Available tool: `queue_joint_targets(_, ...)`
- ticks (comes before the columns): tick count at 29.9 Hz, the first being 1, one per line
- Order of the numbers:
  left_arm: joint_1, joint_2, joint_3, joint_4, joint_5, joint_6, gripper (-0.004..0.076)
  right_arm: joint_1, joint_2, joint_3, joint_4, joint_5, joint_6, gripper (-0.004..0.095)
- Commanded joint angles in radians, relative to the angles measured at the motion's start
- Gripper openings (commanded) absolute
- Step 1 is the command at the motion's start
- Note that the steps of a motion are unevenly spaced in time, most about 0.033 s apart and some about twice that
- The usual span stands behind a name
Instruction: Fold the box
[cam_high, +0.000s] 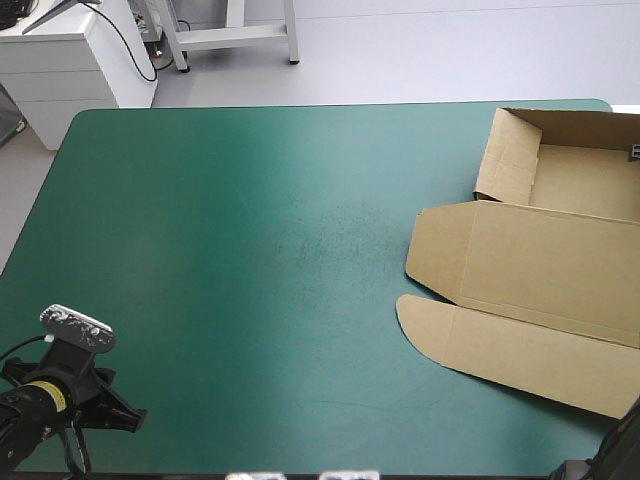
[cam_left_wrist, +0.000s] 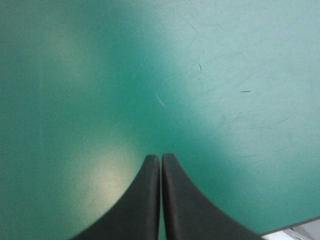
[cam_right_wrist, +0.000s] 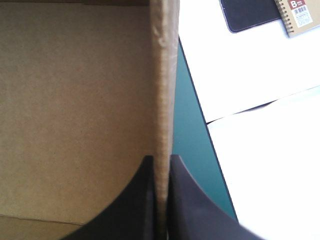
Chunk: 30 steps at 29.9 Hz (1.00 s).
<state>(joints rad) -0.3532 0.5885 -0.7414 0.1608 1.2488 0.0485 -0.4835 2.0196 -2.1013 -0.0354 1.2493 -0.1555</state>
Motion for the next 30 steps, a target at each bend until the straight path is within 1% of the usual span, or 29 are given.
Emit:
queue_joint_targets(1, -0.004, 0.004, -0.023, 0.010, 0.022, -0.001, -0.0008, -0.023, -0.076, -0.035, 0.014, -0.027, -0.009, -0.0013)
queue_joint_targets(2, -0.004, 0.004, -0.023, 0.010, 0.022, -0.001, -0.0008, -0.027, -0.076, -0.035, 0.017, -0.029, -0.022, 0.0000)
queue_joint_targets(4, -0.004, 0.004, -0.023, 0.010, 0.024, -0.001, -0.0008, -0.031, -0.076, -0.035, 0.044, -0.032, -0.058, 0.0057)
queue_joint_targets(6, -0.004, 0.004, -0.023, 0.010, 0.029, -0.001, -0.0008, -0.032, -0.076, -0.035, 0.060, -0.033, -0.061, 0.0180)
queue_joint_targets(8, -0.004, 0.004, -0.023, 0.010, 0.029, -0.001, -0.0008, -0.032, -0.076, -0.035, 0.081, -0.033, -0.061, 0.0373)
queue_joint_targets(12, -0.004, 0.004, -0.023, 0.010, 0.029, -0.001, -0.0008, -0.032, -0.076, -0.035, 0.102, -0.031, -0.062, 0.0811)
queue_joint_targets(13, -0.004, 0.004, -0.023, 0.010, 0.029, -0.001, -0.0008, -0.032, -0.076, -0.035, 0.102, -0.031, -0.062, 0.0893)
queue_joint_targets(14, -0.004, 0.004, -0.023, 0.010, 0.029, -0.001, -0.0008, -0.032, -0.076, -0.035, 0.099, -0.031, -0.057, 0.0941)
queue_joint_targets(17, -0.004, 0.004, -0.023, 0.008, 0.029, -0.001, -0.0008, -0.032, -0.076, -0.036, 0.097, -0.023, -0.052, 0.0925)
queue_joint_targets(22, -0.004, 0.004, -0.023, 0.006, 0.029, -0.001, -0.0008, -0.032, -0.086, -0.036, 0.118, -0.004, -0.054, 0.0925)
queue_joint_targets(24, -0.004, 0.004, -0.023, 0.006, 0.029, -0.001, -0.0008, -0.032, -0.095, -0.036, 0.134, -0.004, -0.054, 0.0899)
queue_joint_targets(26, -0.004, 0.004, -0.023, 0.006, 0.029, -0.001, -0.0008, -0.032, -0.107, -0.036, 0.135, -0.004, -0.052, 0.0798)
queue_joint_targets(27, -0.004, 0.004, -0.023, 0.006, 0.029, -0.001, -0.0008, -0.029, -0.116, -0.036, 0.135, -0.004, -0.046, 0.0719)
queue_joint_targets(29, -0.004, 0.004, -0.023, 0.009, 0.025, -0.001, -0.0008, -0.029, -0.129, -0.038, 0.137, -0.004, -0.044, 0.0538)
queue_joint_targets(30, -0.004, 0.004, -0.023, 0.009, 0.026, -0.001, -0.0008, -0.029, -0.139, -0.038, 0.154, -0.004, -0.043, 0.0399)
